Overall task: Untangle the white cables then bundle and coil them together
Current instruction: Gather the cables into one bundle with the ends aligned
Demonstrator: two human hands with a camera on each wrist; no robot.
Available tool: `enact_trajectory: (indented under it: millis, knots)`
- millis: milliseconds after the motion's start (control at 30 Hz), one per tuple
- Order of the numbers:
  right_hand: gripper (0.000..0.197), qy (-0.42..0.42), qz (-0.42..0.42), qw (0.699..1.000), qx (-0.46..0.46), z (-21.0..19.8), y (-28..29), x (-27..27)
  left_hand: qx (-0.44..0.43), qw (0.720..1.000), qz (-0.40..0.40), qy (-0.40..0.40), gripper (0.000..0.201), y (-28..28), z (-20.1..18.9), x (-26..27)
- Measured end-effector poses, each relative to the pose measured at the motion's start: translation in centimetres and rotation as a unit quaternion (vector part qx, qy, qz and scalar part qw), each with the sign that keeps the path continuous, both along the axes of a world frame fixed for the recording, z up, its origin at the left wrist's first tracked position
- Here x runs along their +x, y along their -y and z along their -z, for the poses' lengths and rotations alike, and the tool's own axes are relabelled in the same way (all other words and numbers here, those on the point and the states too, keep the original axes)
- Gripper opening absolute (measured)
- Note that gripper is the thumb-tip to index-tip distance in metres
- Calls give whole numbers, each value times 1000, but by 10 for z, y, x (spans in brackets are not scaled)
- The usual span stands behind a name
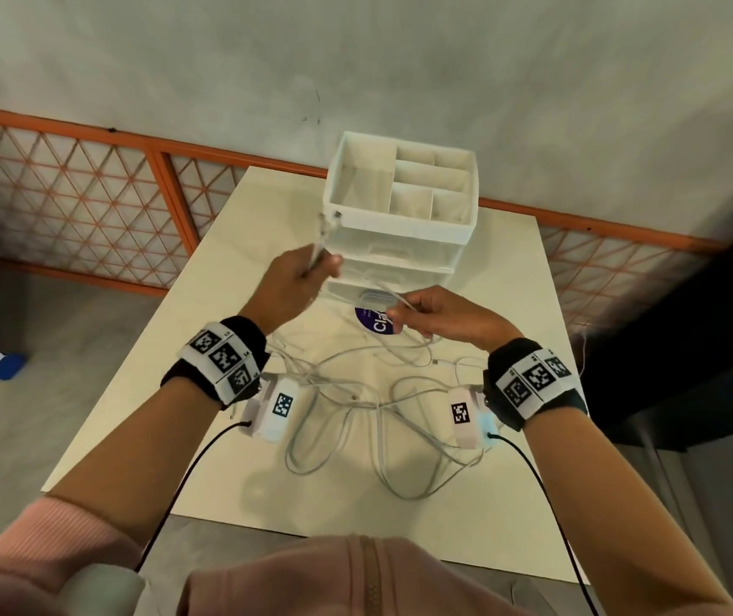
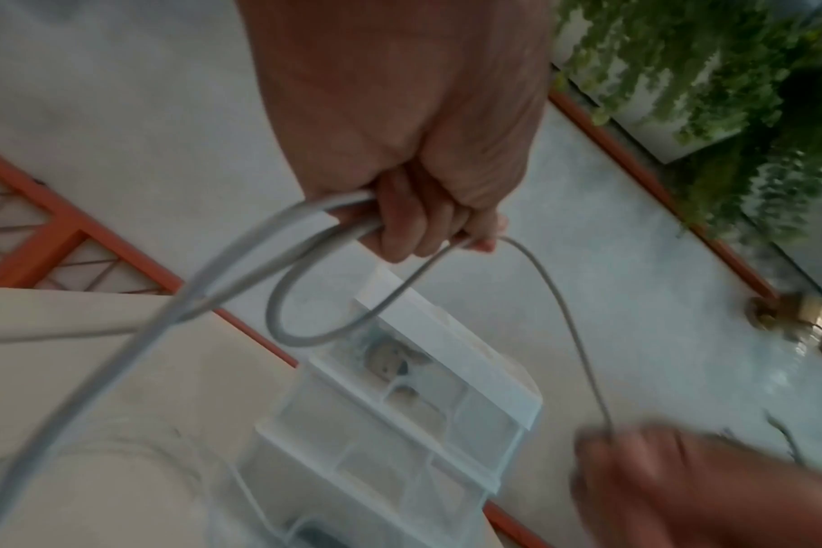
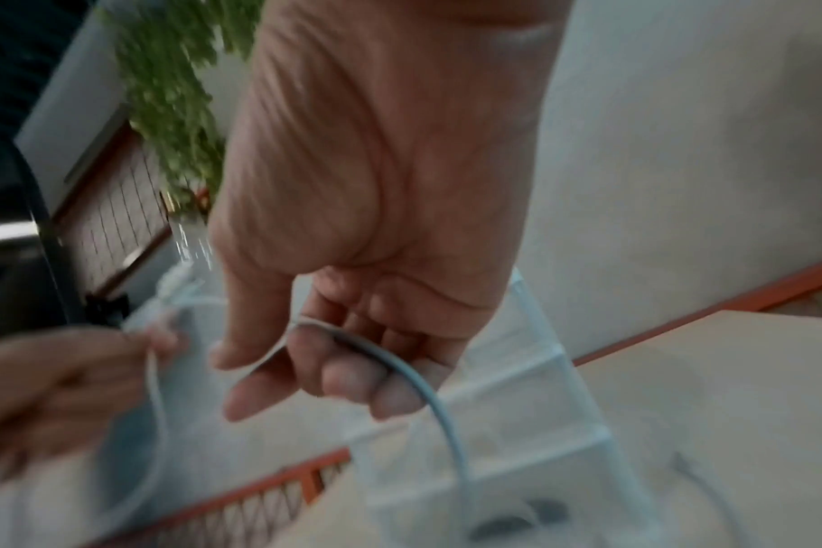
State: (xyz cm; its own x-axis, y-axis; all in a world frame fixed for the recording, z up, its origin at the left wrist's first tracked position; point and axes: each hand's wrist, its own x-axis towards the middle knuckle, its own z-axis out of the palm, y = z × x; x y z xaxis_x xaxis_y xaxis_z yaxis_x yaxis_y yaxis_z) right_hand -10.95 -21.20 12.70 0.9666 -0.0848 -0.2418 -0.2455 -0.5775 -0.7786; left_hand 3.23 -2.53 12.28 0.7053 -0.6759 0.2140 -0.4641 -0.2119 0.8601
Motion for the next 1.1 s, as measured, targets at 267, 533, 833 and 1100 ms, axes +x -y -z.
enact_trajectory:
  millis: [267, 533, 833, 1100]
  knots:
    - [30, -30, 70, 994, -75, 50, 24, -12, 4, 986, -162, 29, 19, -12, 19, 12]
    - [31, 138, 46, 975, -166, -38, 5, 14, -86, 993, -70, 41, 28, 7, -3, -17]
    - [25, 113, 39, 990, -68, -35, 2, 15, -30, 999, 8, 35, 15, 14, -8, -21]
    - [21, -111, 55, 987, -100, 51, 27, -15, -118, 972, -176, 102, 30, -1, -17, 2]
